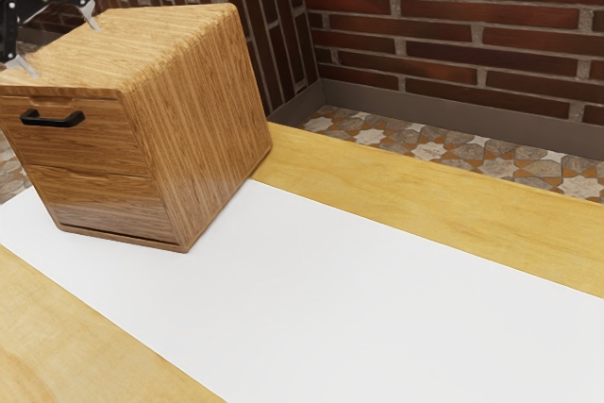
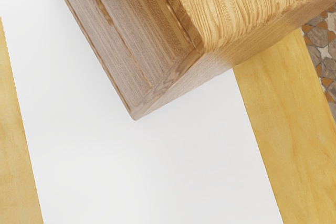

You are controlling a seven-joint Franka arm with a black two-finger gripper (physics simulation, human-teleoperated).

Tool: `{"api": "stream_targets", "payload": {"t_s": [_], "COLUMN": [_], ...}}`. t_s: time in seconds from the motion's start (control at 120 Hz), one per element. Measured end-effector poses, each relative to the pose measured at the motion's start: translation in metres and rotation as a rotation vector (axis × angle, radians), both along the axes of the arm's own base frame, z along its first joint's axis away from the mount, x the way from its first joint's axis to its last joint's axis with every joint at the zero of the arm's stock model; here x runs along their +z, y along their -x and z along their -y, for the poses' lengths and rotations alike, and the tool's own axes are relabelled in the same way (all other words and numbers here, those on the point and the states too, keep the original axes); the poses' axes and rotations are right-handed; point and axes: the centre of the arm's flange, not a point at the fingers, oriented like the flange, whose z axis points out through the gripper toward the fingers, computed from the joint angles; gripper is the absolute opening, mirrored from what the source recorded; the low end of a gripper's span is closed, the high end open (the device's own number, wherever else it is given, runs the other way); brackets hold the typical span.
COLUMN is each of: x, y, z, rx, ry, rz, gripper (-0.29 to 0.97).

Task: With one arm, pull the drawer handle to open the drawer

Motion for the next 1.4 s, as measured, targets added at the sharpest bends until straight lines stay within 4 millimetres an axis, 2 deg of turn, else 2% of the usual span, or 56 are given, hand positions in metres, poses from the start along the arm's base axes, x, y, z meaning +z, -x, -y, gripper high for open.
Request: {"api": "stream_targets", "payload": {"t_s": [0.1,0.142,0.183,0.242,0.292,0.333,0.383,0.433,0.492,0.542,0.583,0.642,0.808,0.875,0.925,1.0,1.05,1.1,1.4], "x": [-0.023,-0.031,-0.035,-0.041,-0.039,-0.048,-0.066,-0.087,-0.11,-0.122,-0.126,-0.13,-0.138,-0.13,-0.121,-0.11,-0.109,-0.113,-0.134], "y": [0.026,0.042,0.058,0.091,0.118,0.112,0.095,0.086,0.078,0.077,0.08,0.08,0.062,0.056,0.043,0.015,-0.001,-0.01,-0.005], "z": [-0.104,-0.136,-0.159,-0.167,-0.138,-0.115,-0.108,-0.132,-0.183,-0.217,-0.234,-0.247,-0.254,-0.253,-0.242,-0.215,-0.198,-0.19,-0.21], "rx": [0.262,0.358,0.439,0.542,0.652,0.718,0.746,0.741,0.704,0.684,0.68,0.674,0.609,0.58,0.54,0.467,0.427,0.409,0.446], "ry": [0.056,0.073,0.084,0.098,0.06,0.029,0.035,0.109,0.226,0.277,0.286,0.274,0.218,0.181,0.153,0.124,0.118,0.12,0.143], "rz": [-0.009,-0.008,0.0,0.021,0.047,0.055,0.062,0.071,0.093,0.11,0.122,0.126,0.138,0.162,0.18,0.198,0.201,0.196,0.203], "gripper": [0.65,0.65,0.64,0.63,0.62,0.61,0.6,0.59,0.58,0.57,0.56,0.54,0.47,0.43,0.42,0.4,0.39,0.38,0.35]}}
